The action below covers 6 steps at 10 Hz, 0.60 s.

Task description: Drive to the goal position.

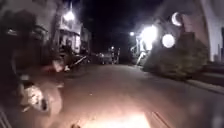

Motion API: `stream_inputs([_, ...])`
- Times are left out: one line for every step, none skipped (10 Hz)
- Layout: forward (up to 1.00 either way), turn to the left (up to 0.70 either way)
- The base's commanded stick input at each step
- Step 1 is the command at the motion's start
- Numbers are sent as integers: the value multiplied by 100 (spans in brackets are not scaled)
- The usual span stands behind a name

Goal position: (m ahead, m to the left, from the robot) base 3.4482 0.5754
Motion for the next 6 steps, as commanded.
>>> stream_inputs([100,0])
stream_inputs([100,0])
stream_inputs([100,0])
stream_inputs([100,0])
stream_inputs([100,0])
stream_inputs([100,0])
